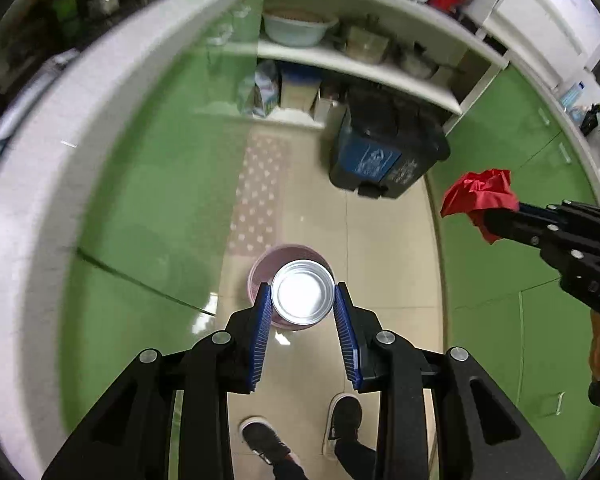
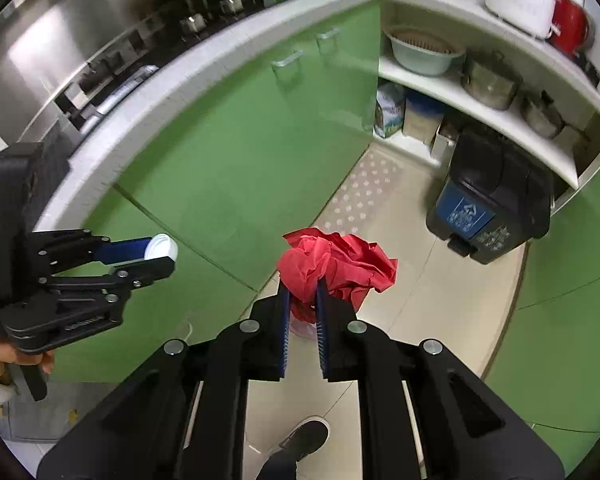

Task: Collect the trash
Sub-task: 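Carry the lid and red cloth in both tools over the trash bin, then open the left tool to drop the white lid into the bin, then open the right tool to drop the red cloth into the bin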

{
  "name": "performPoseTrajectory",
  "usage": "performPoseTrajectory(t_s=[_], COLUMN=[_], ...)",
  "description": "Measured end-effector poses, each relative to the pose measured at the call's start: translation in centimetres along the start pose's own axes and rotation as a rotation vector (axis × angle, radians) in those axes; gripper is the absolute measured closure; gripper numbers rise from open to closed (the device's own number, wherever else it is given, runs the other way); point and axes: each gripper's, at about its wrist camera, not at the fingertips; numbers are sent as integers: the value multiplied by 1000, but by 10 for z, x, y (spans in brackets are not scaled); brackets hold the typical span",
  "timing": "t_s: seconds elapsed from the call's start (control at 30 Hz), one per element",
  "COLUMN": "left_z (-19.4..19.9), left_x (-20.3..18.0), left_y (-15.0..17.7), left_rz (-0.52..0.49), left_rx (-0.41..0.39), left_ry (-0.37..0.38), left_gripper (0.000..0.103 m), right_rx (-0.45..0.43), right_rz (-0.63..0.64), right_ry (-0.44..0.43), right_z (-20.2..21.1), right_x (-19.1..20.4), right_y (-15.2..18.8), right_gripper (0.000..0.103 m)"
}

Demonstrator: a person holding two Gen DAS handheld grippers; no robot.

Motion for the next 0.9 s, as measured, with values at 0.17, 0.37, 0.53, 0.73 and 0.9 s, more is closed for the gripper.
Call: performPoseTrajectory(t_s=[0.17,0.37,0.53,0.73,0.9], left_z=[-61,-133,-156,-161,-157], left_x=[0,3,3,5,13], left_y=[-4,-5,-8,-10,-9], left_rz=[-27,-39,-38,-34,-23], left_rx=[39,86,83,54,53], left_ry=[24,52,55,43,26], left_gripper=[71,71,45,10,7], right_rx=[12,33,47,55,52], right_rz=[-18,-64,-92,-99,-89], right_ry=[10,27,27,26,17], right_z=[-43,-91,-113,-124,-126], right_x=[-20,-47,-60,-64,-62], right_y=[9,26,37,37,32], right_gripper=[92,92,92,92,92])
Point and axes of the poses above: each gripper's, at about its wrist camera, not at the fingertips, and z roughly against the way its jaws point, x to its left, y to its underside, and after that the axes turned 6 degrees about -y, right-handed
